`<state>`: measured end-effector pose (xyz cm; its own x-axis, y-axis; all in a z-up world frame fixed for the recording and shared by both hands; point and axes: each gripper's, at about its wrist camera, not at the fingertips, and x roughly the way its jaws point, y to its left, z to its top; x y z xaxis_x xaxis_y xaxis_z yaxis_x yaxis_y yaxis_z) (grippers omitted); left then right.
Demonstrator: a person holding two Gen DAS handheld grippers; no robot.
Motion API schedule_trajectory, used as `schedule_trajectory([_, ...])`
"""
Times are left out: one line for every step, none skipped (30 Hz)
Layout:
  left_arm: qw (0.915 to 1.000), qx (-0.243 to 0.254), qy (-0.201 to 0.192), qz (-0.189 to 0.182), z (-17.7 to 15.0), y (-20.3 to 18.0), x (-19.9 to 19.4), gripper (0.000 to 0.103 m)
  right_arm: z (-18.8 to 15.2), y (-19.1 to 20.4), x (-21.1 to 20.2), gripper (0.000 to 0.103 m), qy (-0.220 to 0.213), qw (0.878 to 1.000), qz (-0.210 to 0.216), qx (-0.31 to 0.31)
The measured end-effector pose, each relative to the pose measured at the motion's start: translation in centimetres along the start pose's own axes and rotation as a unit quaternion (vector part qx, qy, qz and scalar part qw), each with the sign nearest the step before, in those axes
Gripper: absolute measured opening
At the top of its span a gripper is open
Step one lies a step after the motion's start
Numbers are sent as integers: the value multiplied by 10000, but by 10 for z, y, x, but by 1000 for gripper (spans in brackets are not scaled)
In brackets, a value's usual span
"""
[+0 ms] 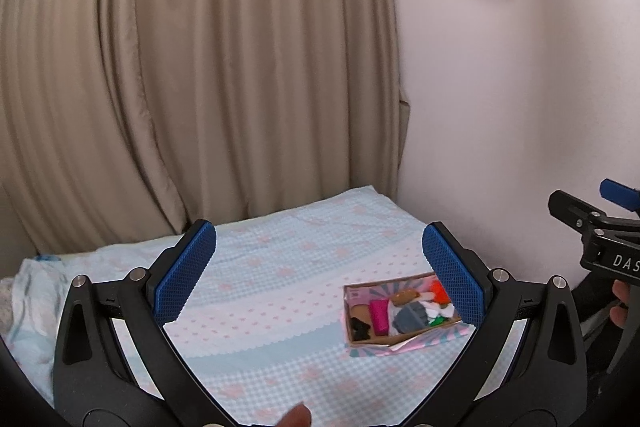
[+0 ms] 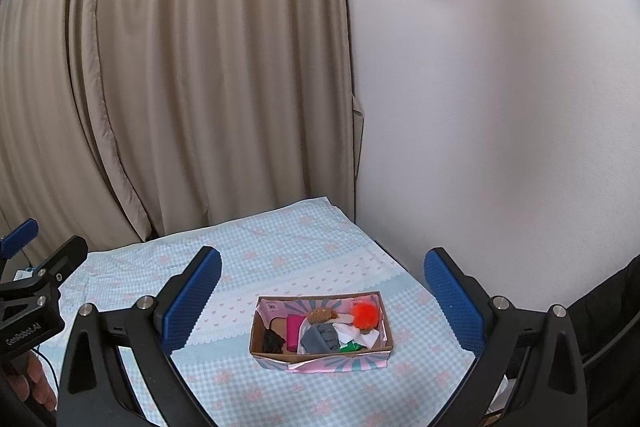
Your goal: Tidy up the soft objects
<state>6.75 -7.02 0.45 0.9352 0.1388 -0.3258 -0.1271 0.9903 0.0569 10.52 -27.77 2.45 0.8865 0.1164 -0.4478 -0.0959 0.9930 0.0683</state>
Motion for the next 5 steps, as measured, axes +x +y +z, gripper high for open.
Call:
schedule_trajectory([10000,-10,30,35,0,1,2,103,0,0,2,101,8,10000,-1,1])
schedule_trajectory([10000,-22,40,49,1,2,4,103,0,0,3,101,23,10000,5,2])
schedule_trajectory([10000,-34,28,39,1,3,4,103,0,1,6,101,37,10000,5,-2])
schedule_trajectory([10000,-53,0,35,1,5,5,103,0,1,5,101,41,10000,-1,-5])
schedule_trajectory([10000,-66,-13,34,0,6,6,103,1,2,6,101,54,10000,-9,-14])
